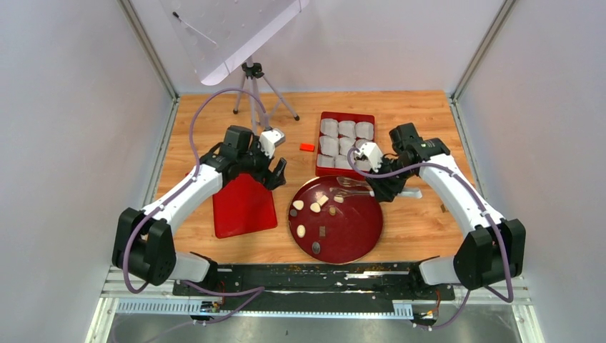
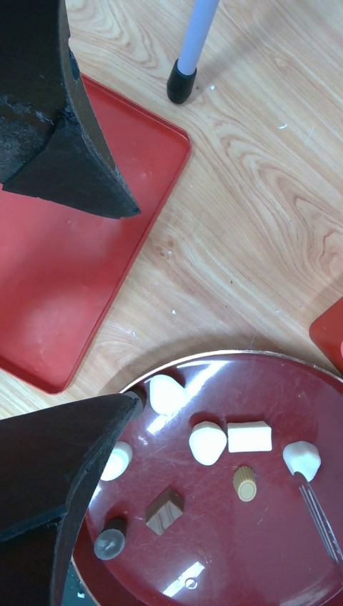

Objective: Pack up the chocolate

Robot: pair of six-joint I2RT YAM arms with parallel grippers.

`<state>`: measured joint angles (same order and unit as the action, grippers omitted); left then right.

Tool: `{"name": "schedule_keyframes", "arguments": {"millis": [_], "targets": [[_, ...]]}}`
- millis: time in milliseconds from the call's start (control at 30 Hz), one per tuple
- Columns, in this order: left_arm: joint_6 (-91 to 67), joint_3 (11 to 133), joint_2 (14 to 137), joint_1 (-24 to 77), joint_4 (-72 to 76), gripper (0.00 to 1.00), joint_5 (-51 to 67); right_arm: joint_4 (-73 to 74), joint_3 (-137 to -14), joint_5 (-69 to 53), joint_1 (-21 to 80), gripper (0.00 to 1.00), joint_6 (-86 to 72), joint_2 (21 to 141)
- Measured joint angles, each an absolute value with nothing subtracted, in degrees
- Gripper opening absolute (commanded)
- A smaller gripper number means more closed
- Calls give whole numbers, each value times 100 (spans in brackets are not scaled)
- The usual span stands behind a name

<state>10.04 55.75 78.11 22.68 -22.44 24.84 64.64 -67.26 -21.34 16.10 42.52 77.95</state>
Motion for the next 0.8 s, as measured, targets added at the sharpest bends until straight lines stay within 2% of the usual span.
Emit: {"name": "schedule_keyframes", "arguments": {"millis": [667, 800], "targets": [[943, 5605, 7915, 2268, -2073, 100, 2480, 6333, -6451, -2021, 1653, 43, 4296, 8051], [943, 5603, 7922, 2268, -2069, 100, 2493, 6250, -6449, -1975, 1717, 33, 4318, 8132]]}}
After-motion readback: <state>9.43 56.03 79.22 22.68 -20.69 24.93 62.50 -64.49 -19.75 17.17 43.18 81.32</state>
